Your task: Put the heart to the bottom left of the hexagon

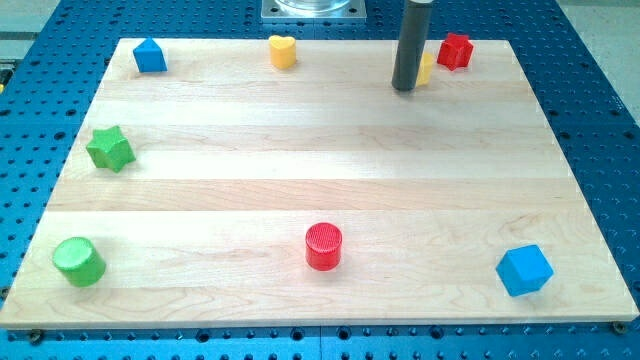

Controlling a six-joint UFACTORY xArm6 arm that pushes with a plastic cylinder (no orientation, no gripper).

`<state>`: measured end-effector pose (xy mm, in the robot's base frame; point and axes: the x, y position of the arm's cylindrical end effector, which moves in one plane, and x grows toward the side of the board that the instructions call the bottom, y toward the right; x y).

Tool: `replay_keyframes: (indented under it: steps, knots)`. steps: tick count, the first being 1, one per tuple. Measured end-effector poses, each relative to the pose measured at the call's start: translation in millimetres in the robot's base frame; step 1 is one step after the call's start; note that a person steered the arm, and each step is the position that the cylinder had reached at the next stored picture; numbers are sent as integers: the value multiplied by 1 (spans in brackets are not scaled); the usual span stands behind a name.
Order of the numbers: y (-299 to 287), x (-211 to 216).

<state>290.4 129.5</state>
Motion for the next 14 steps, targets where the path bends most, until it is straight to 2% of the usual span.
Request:
replay_keyframes:
  steps: [1, 2, 3, 5, 6, 7, 8, 9, 10, 11, 12, 13, 14]
  knots:
    - [-23, 0]
    - [-117, -12]
    - [-237, -15]
    - [-220, -83]
    - [-193, -78]
    - [-134, -34]
    - [-109, -8]
    - [-123, -6]
    - [-95, -6]
    - [-95, -5]
    - [-148, 1]
    - [-92, 8]
    - [-81, 9]
